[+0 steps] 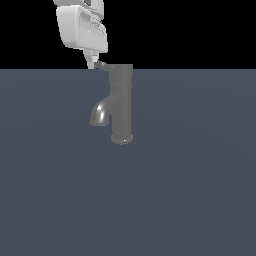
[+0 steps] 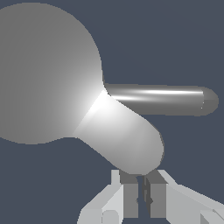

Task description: Turn on the faucet by rotating a designated handle.

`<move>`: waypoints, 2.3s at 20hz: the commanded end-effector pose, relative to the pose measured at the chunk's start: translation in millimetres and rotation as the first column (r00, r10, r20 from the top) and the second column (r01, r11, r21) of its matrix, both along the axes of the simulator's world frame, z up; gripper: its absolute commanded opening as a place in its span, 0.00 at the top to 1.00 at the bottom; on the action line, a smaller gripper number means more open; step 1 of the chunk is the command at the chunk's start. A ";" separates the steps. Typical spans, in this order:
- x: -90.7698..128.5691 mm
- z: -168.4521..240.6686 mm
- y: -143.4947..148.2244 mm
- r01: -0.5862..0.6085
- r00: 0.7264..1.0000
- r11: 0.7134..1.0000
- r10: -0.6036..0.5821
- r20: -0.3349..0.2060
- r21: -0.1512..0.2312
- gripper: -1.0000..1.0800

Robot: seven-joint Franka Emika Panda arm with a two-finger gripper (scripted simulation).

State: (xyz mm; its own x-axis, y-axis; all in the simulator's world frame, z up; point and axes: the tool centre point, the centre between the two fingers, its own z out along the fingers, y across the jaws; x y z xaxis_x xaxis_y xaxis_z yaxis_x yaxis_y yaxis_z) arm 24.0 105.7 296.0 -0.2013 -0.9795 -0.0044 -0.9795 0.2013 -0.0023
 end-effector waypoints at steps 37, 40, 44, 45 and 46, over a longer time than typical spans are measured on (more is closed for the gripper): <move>-14.3 0.1 -134.2 0.017 1.000 1.000 -0.017 -0.003 -0.004 1.00; -16.3 0.1 -77.9 -0.069 0.998 0.997 0.069 -0.011 0.017 1.00; -7.2 -0.1 -89.4 -0.057 0.998 0.998 0.057 -0.010 0.014 1.00; -5.0 -0.1 -92.3 -0.054 0.998 0.998 0.055 -0.010 0.013 1.00; -2.8 -0.1 -95.1 -0.052 0.999 0.999 0.052 -0.010 0.012 1.00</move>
